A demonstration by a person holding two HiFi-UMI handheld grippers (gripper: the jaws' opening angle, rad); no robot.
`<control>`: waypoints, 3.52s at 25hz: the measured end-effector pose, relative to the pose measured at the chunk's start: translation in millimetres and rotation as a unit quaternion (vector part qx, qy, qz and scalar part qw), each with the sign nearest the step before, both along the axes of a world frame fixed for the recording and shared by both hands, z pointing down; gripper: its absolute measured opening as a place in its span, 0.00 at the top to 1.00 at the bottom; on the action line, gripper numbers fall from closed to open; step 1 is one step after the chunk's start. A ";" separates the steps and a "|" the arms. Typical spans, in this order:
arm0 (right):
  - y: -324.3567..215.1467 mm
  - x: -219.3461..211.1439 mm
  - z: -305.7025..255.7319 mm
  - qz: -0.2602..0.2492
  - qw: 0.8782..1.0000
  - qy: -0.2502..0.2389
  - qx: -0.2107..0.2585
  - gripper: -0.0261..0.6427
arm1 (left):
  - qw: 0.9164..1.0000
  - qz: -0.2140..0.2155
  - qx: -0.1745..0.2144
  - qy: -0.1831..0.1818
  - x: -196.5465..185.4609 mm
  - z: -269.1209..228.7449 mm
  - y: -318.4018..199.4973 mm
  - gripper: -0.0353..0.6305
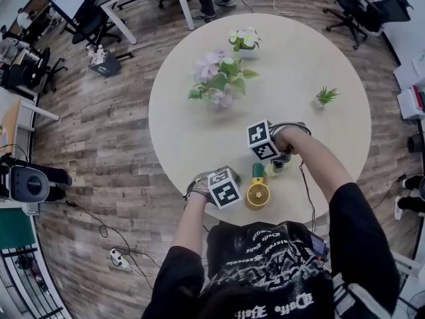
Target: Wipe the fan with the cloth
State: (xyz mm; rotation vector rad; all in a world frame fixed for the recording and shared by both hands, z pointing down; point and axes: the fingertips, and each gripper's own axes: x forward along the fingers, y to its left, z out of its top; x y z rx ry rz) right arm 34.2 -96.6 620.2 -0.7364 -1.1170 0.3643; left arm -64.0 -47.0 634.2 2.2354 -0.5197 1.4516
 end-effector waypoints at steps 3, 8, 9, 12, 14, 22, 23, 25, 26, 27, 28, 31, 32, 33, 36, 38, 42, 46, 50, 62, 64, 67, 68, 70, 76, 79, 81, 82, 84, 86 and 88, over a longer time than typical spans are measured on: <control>-7.5 19.5 -5.5 0.033 0.999 -0.011 -0.003 0.91 | 0.999 0.024 0.027 -0.003 1.8 -4.7 -8.7 0.81; -18.2 13.3 -28.1 0.205 0.969 -0.132 -0.030 0.91 | 0.950 0.280 0.131 -0.049 23.3 -14.2 -29.1 0.48; -18.8 14.3 -33.4 0.239 0.958 -0.152 -0.037 0.90 | 0.926 0.346 0.138 -0.057 28.9 -13.8 -28.0 0.47; -14.7 25.5 -43.3 0.319 0.927 -0.191 -0.050 0.90 | 0.852 0.500 0.132 -0.075 39.7 -6.9 -22.1 0.47; -9.2 34.9 -45.4 0.363 0.906 -0.210 -0.052 0.90 | 0.818 0.558 0.122 -0.070 46.6 -2.7 -20.4 0.46; 26.6 68.6 -41.3 0.510 0.821 -0.252 -0.040 0.90 | 0.738 0.672 0.041 -0.056 54.1 15.7 12.2 0.52; 29.6 70.7 -40.0 0.522 0.813 -0.255 -0.036 0.90 | 0.741 0.668 0.039 -0.057 55.7 15.3 11.8 0.51; 35.6 71.6 -39.3 0.544 0.796 -0.264 -0.031 0.90 | 0.771 0.635 0.031 -0.048 63.2 13.1 10.5 0.54; 37.1 70.1 -40.3 0.553 0.787 -0.272 -0.028 0.90 | 0.798 0.601 0.020 -0.036 68.8 11.3 8.9 0.60; 36.7 67.5 -42.3 0.560 0.778 -0.283 -0.022 0.90 | 0.830 0.557 0.003 -0.018 74.4 9.0 6.9 0.64; 33.9 64.5 -45.1 0.566 0.768 -0.298 -0.014 0.90 | 0.860 0.509 -0.018 0.005 79.0 5.9 5.1 0.64; 11.9 56.3 -60.1 0.589 0.727 -0.353 0.028 0.90 | 0.920 0.379 -0.059 0.076 86.6 -4.8 1.4 0.64; 1.6 54.8 -67.5 0.598 0.709 -0.372 0.046 0.90 | 0.934 0.337 -0.064 0.097 87.8 -8.2 -0.7 0.65; -8.2 54.7 -75.7 0.607 0.689 -0.391 0.066 0.90 | 0.947 0.294 -0.065 0.115 88.7 -11.2 -4.6 0.65; -31.2 61.4 -103.4 0.622 0.633 -0.445 0.124 0.90 | 0.965 0.150 -0.068 0.206 98.6 -33.5 -22.1 0.65; -44.9 62.3 -124.8 0.620 0.599 -0.481 0.159 0.90 | 0.952 0.049 -0.079 0.293 102.9 -65.9 -37.9 0.65; -60.8 60.1 -173.8 0.637 0.494 -0.562 0.187 0.90 | 0.875 -0.106 -0.069 0.468 98.9 -134.8 -75.1 0.65; -50.6 51.8 -217.0 0.650 0.392 -0.628 0.173 0.90 | 0.735 -0.212 -0.055 0.642 81.7 -209.8 -98.9 0.65; -18.4 31.9 -241.3 0.655 0.341 -0.665 0.107 0.90 | 0.598 -0.248 -0.048 0.760 60.4 -264.8 -102.7 0.65; 42.3 -32.9 -270.6 0.567 0.392 -0.723 0.054 0.90 | 0.409 -0.326 -0.025 0.852 39.2 -307.0 -82.4 0.65; 36.2 -23.4 -272.7 0.589 0.366 -0.719 0.045 0.90 | 0.385 -0.324 -0.033 0.864 30.6 -312.4 -79.4 0.65; 26.3 -10.3 -275.4 0.610 0.340 -0.715 0.029 0.90 | 0.381 -0.312 -0.041 0.869 27.4 -318.7 -75.3 0.65; 23.2 -8.8 -278.0 0.613 0.334 -0.716 0.024 0.90 | 0.380 -0.308 -0.044 0.871 26.2 -320.6 -74.1 0.65; 14.9 -5.1 -284.1 0.621 0.315 -0.718 0.016 0.90 | 0.379 -0.302 -0.048 0.874 24.7 -322.9 -71.2 0.65; 13.9 -8.6 -309.3 0.565 0.342 -0.751 0.022 0.90 | 0.387 -0.305 -0.042 0.869 27.9 -322.4 -71.9 0.65; 14.3 -14.4 -324.2 0.535 0.352 -0.768 0.034 0.90 | 0.420 -0.299 -0.041 0.856 36.3 -323.4 -72.3 0.65; 9.8 -19.1 -333.1 0.521 0.358 -0.774 0.035 0.90 | 0.448 -0.283 -0.052 0.847 48.3 -325.3 -70.3 0.65; 6.5 -20.0 -336.8 0.519 0.357 -0.776 0.031 0.90 | 0.450 -0.271 -0.062 0.848 53.5 -327.3 -68.1 0.65; 0.6 -18.3 -341.4 0.523 0.350 -0.776 0.021 0.90 | 0.438 -0.252 -0.078 0.859 59.5 -331.3 -62.6 0.65; -1.0 -16.0 -341.7 0.524 0.349 -0.776 0.022 0.90 | 0.433 -0.241 -0.084 0.864 62.8 -332.7 -58.3 0.65; -2.2 -13.7 -340.3 0.524 0.350 -0.776 0.033 0.90 | 0.444 -0.229 -0.082 0.862 65.7 -334.7 -53.8 0.65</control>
